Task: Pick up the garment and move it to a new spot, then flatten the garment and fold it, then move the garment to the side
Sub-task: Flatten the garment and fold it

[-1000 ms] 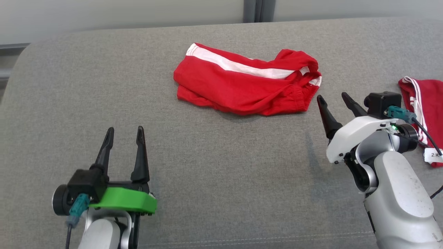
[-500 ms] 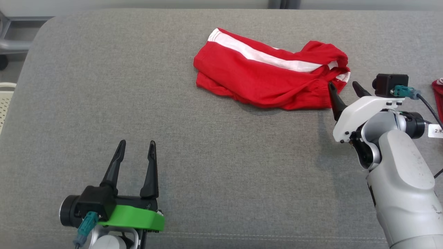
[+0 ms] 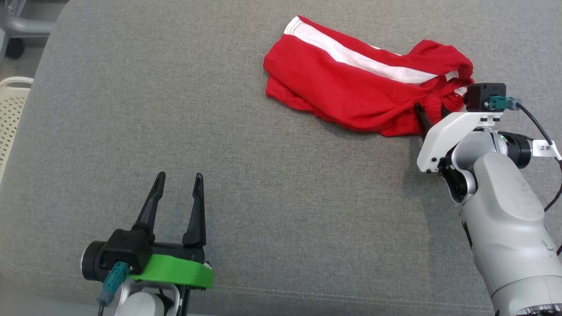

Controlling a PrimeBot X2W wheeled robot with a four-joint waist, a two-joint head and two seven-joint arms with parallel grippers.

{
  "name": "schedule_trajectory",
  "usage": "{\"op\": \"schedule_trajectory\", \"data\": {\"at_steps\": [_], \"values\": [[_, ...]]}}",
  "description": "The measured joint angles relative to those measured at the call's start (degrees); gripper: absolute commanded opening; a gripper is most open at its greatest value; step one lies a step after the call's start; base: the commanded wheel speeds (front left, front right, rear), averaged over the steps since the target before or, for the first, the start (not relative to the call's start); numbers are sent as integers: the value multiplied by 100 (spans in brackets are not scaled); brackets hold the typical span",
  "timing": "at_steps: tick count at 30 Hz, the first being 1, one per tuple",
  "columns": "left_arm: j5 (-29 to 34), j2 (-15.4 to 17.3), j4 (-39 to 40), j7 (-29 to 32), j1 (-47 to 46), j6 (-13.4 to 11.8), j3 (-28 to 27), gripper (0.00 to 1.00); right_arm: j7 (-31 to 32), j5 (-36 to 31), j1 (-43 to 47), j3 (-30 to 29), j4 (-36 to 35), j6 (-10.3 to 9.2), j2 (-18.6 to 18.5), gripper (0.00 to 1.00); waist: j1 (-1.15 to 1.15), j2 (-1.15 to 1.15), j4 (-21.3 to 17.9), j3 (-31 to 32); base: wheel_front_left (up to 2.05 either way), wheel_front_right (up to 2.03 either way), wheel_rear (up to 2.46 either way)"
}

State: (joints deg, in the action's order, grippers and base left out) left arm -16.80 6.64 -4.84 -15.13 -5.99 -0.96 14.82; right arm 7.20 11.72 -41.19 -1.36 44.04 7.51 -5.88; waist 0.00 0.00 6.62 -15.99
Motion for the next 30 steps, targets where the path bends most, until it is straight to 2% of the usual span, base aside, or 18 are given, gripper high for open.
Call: {"op": "schedule_trajectory", "data": {"at_steps": [1,2,3,4,5,18,27,28,29,30], "values": [[0,-2,-20,0,-1,4,-1,100,-5,20,-15,7,43,0,8,49,0,0,-7,3,0,0,0],[0,-3,-30,0,-1,13,-4,100,-11,25,-18,30,74,-1,12,49,0,0,-16,7,0,0,0],[0,-8,-34,0,-1,19,-8,100,-35,27,-18,49,104,0,14,37,0,0,-26,12,0,0,0],[0,-10,-43,0,-1,21,-13,100,-58,45,-18,75,126,0,15,16,0,0,-38,17,0,0,0],[0,-12,-56,0,-1,21,-18,100,-77,74,-16,111,146,0,16,0,0,0,-51,25,0,0,0],[-14,-21,-121,0,60,37,-42,100,-525,301,669,555,-208,0,-140,0,0,0,-309,258,0,0,0],[-30,-3,-132,0,64,12,-29,100,-617,256,1220,311,-465,0,-181,0,0,0,-450,371,0,0,0],[-35,0,-135,0,64,11,-26,100,-576,225,1254,288,-463,0,-169,55,0,0,-452,380,0,0,0],[-47,5,-136,0,64,10,-26,100,-567,191,1281,263,-458,0,-163,100,0,0,-453,390,0,0,0],[-49,14,-136,0,64,2,-27,100,-553,167,1290,223,-459,0,-151,100,0,0,-454,398,0,0,0]]}}
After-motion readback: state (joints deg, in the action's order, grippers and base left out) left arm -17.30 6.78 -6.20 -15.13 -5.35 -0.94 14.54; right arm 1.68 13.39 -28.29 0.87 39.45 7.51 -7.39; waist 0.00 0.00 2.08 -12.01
